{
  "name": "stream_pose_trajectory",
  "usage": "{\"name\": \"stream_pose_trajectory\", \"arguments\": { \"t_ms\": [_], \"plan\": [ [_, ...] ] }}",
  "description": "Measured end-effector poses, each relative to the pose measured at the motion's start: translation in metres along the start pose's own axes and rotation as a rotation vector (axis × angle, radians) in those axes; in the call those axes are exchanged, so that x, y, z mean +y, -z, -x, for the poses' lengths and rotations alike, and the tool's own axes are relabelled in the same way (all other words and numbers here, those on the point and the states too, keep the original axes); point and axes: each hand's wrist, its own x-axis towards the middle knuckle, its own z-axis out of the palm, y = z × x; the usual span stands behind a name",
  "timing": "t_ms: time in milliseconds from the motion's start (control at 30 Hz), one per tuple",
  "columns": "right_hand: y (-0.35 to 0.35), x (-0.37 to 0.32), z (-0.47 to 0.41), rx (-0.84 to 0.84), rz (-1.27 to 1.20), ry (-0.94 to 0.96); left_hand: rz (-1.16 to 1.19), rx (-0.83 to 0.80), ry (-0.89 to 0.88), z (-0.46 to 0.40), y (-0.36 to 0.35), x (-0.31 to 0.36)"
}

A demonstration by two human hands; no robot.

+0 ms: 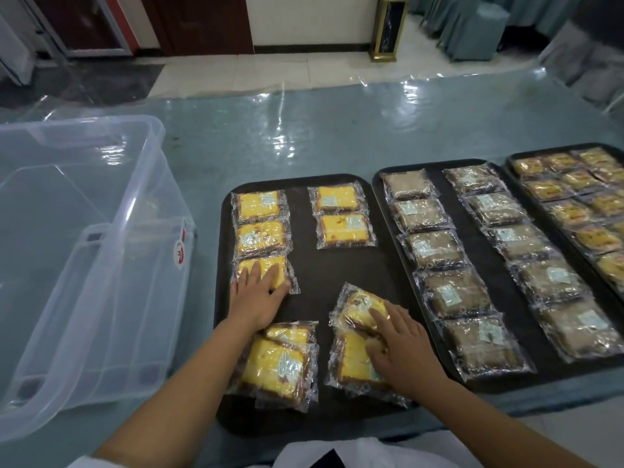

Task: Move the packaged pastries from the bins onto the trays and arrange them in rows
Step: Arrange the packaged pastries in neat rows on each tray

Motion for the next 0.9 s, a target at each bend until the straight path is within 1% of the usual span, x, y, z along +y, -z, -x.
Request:
{"name": "stream_pose_trajectory", "arguments": {
  "t_ms": [133, 233, 333, 367, 433, 533, 633, 733, 800, 900],
  "plan": [
    [0.0, 0.005, 0.018, 0.055, -0.215, -0.088, 0.251, 0.028, -0.027, 0.023, 0.025, 0.006],
    [0.004, 0.009, 0.025, 0.102, -0.311, -0.116, 0.344, -0.019, -0.05, 0.058, 0.025, 0.009],
    [0.007, 0.007, 0.025, 0.128, -0.266, -0.154, 0.323, -0.051, -0.105, 0.094, 0.005, 0.009],
    [0.008, 0.003, 0.024, 0.148, -0.23, -0.171, 0.335, -0.028, -0.108, 0.105, -0.002, 0.009],
    [0.012, -0.01, 0.02, 0.172, -0.141, -0.197, 0.409, 0.068, -0.066, 0.124, -0.012, 0.008],
    [0.015, -0.031, 0.009, 0.099, -0.076, -0.183, 0.515, 0.158, 0.038, 0.135, -0.019, 0.003],
    [0.009, -0.047, -0.002, 0.003, -0.039, -0.118, 0.443, 0.129, 0.051, 0.132, -0.021, -0.005],
    [-0.004, -0.049, -0.012, -0.059, -0.024, -0.105, 0.379, 0.07, 0.044, 0.131, -0.02, -0.004],
    [-0.009, -0.044, -0.021, -0.064, -0.009, -0.087, 0.34, 0.043, 0.041, 0.131, -0.02, -0.001],
    [-0.01, -0.034, -0.038, -0.027, 0.023, -0.014, 0.246, -0.016, 0.067, 0.131, -0.022, 0.003]
  ]
}}
